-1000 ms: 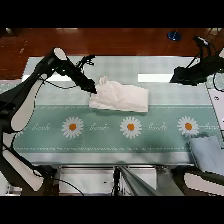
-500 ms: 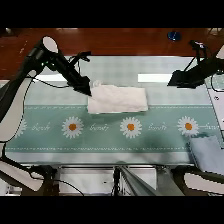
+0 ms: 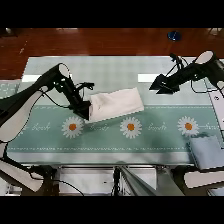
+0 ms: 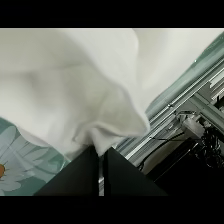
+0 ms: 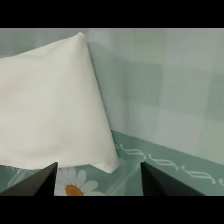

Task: Fold the shirts.

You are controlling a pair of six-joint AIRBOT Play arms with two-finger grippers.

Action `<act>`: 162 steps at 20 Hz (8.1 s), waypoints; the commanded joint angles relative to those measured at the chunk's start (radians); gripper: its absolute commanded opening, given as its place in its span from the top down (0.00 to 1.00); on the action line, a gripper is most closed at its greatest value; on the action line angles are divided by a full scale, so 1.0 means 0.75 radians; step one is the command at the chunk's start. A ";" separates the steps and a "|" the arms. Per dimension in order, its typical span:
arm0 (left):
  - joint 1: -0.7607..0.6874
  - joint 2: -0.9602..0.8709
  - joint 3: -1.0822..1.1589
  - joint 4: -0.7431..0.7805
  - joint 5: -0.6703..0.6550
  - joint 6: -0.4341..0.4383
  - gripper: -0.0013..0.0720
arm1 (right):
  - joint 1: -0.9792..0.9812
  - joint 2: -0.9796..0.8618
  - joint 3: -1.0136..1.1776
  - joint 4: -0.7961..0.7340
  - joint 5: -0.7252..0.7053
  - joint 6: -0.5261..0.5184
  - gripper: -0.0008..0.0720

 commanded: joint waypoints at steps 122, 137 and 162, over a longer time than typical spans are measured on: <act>0.485 0.598 0.254 0.283 0.499 0.126 0.45 | -0.909 0.610 -0.318 -0.039 -1.055 0.090 0.81; 0.039 0.320 0.254 0.757 0.358 -0.210 0.45 | 0.460 0.144 0.063 -1.068 0.252 0.214 0.80; 0.021 0.280 0.254 0.572 0.618 -0.209 0.17 | 0.116 0.155 0.063 -0.830 -0.436 0.024 0.62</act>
